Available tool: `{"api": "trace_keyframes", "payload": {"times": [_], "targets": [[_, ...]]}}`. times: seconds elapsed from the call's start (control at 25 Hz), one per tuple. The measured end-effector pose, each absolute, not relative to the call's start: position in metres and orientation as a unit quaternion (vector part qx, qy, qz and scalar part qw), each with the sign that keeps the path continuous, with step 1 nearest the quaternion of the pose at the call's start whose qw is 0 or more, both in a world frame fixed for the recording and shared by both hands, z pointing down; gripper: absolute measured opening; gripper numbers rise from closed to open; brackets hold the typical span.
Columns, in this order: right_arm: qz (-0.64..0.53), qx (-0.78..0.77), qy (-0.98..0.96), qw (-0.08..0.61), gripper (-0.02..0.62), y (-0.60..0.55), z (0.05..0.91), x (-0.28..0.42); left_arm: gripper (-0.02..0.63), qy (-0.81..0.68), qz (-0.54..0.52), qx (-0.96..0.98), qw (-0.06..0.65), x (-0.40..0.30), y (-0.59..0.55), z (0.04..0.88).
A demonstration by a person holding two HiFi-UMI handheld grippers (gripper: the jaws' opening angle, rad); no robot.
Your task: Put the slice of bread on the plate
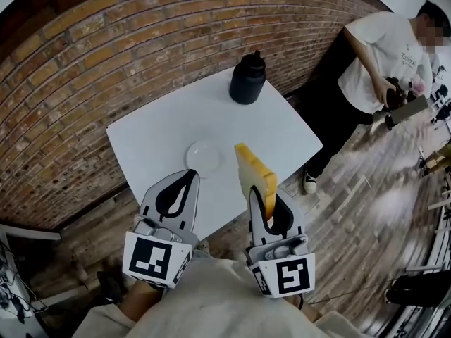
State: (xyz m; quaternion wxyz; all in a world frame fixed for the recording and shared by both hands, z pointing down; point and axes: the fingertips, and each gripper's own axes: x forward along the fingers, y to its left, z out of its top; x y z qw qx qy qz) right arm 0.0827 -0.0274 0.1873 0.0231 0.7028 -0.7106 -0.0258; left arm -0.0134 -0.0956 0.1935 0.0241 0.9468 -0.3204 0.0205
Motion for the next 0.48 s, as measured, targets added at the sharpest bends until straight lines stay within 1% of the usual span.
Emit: {"api": "trace_keyframes", "payload": {"times": [0.48], "targets": [[-0.033,0.683,-0.729,0.032,0.090,-0.041,0.190,0.079,0.011,-0.338,0.026,0.940,0.028,-0.018,-0.103,0.206]]}}
